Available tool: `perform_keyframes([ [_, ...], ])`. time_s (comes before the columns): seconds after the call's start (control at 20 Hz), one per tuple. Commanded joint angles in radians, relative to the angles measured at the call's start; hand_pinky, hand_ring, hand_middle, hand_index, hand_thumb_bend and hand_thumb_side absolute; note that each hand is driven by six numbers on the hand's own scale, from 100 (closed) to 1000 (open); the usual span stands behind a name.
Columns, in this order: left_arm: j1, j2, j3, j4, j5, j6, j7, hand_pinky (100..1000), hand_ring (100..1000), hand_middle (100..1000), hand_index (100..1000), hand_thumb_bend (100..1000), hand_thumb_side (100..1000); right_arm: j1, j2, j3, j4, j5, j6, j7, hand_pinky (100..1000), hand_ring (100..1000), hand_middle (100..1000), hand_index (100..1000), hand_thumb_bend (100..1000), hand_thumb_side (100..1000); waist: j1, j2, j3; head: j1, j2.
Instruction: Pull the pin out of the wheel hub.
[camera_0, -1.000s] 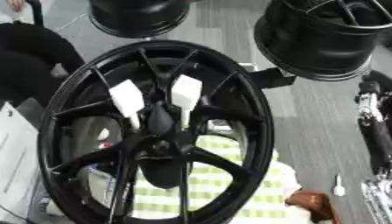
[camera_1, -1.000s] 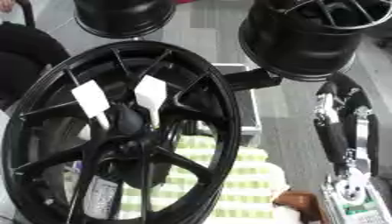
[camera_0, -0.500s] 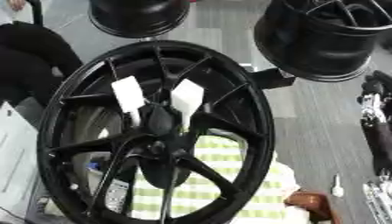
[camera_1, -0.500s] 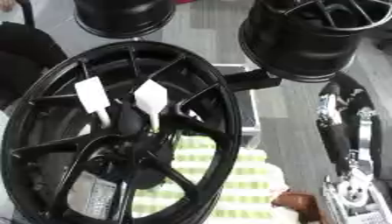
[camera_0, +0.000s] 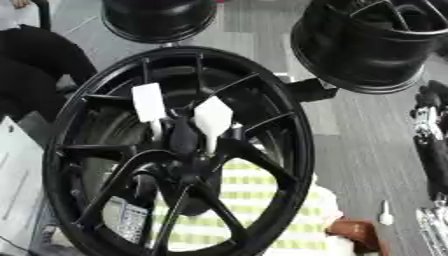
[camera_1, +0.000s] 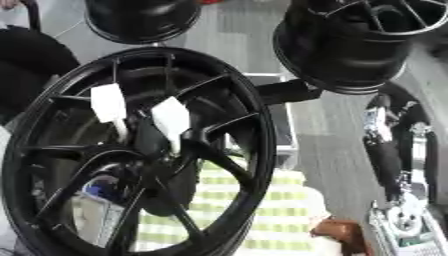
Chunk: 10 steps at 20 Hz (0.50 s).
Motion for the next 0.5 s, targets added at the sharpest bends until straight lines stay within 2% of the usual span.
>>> perform_keyframes([
  [0.05, -0.007, 0.043, 0.019, -0.011, 0.008, -0.001, -0.01, 804, 805, 784, 813, 251, 274, -0.009, -0.02, -0.007, -0.018, 0.004, -0.001, -0.005, 774, 836, 778, 841, 100, 666, 0.005, -0.015, 0.001, -0.002, -0.016],
  [0.2, -0.003, 0.043, 0.019, -0.01, 0.017, -0.003, -0.027, 814, 821, 805, 829, 265, 302, -0.009, -0.02, -0.007, -0.018, 0.003, -0.001, -0.005, 774, 836, 778, 841, 100, 666, 0.005, -0.016, 0.002, -0.003, -0.018],
  [0.5, -0.002, 0.04, 0.022, -0.017, 0.026, -0.005, -0.026, 793, 788, 759, 802, 225, 296, -0.011, -0.017, -0.007, -0.018, 0.0, -0.001, -0.006, 773, 836, 778, 841, 100, 668, 0.006, -0.019, 0.001, -0.002, -0.015],
])
